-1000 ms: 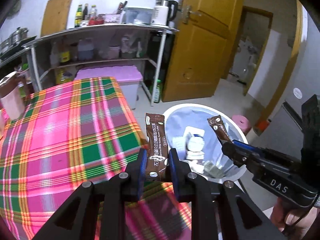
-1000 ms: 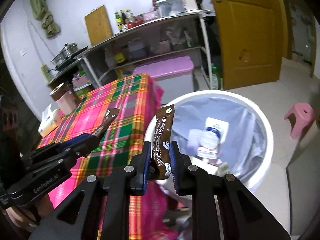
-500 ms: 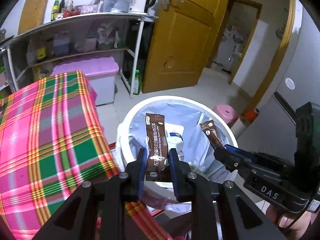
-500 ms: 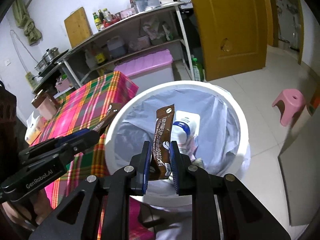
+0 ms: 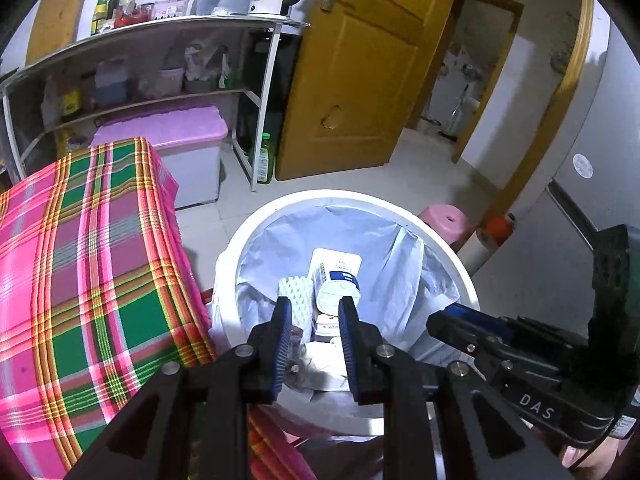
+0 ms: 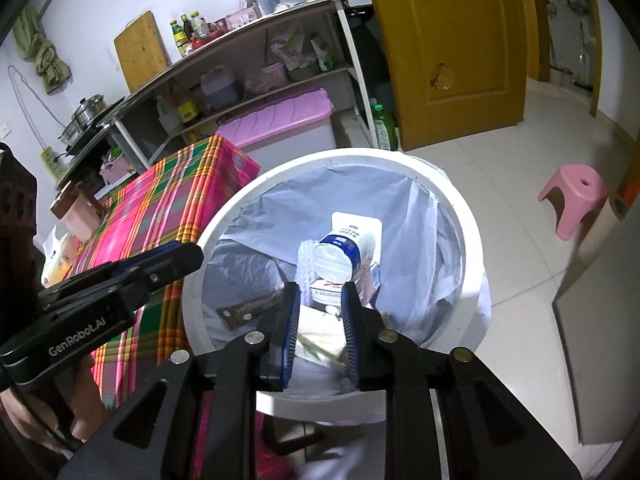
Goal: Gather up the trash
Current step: 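Withdraw both tools from the bin back toward the table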
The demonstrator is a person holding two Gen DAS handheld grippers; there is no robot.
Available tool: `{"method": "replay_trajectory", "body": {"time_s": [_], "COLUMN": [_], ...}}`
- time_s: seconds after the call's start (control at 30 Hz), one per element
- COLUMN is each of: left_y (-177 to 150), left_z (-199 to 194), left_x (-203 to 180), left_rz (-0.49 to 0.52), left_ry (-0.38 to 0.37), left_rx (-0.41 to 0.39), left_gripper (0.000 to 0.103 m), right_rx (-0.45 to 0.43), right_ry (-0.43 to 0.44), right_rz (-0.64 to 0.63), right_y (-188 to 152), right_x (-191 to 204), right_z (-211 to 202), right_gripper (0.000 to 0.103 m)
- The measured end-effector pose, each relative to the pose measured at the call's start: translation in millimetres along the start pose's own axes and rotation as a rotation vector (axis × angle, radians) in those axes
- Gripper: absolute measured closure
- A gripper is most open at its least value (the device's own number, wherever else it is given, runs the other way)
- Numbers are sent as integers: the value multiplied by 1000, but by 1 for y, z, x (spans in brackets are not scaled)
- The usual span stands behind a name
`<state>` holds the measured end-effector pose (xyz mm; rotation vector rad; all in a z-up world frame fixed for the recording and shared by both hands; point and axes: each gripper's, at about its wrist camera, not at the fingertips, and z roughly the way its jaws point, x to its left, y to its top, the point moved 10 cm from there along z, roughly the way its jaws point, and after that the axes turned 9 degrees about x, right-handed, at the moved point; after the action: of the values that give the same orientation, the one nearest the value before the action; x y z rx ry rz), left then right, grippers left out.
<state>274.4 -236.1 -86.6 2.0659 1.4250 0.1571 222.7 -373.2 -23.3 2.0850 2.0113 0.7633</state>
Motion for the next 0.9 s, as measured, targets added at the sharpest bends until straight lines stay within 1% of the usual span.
{"method": "replay_trajectory", "body": {"time_s": [0.03, 0.07, 0.2, 0.27, 0.4, 0.63, 0.9], "left_y": [-1, -2, -7, -11, -22, -46, -77], "left_z": [-2, -4, -15, -22, -38, -71, -105], "left_x": [0, 0, 2, 3, 4, 12, 27], "left_rz": [0, 0, 0, -2, 0, -20, -56], "left_ry": [1, 2, 11, 13, 28, 79, 140], "left_rx": [-3, -5, -20, -25, -41, -72, -104], "left_gripper": [79, 79, 77, 72, 71, 71, 71], "right_rx": [-3, -8, -23, -31, -50, -90, -103], "right_ry": [0, 1, -2, -1, -2, 9, 29], "right_rz": [-3, -7, -29, -45, -78, -138, -207], "right_y": [0, 1, -1, -3, -9, -24, -44], "right_x": [1, 3, 11, 18, 31, 58, 85], "right_z": [-1, -3, -10, -14, -24, -44, -57], "right_gripper": [73, 73, 73, 73, 73, 73, 73]}}
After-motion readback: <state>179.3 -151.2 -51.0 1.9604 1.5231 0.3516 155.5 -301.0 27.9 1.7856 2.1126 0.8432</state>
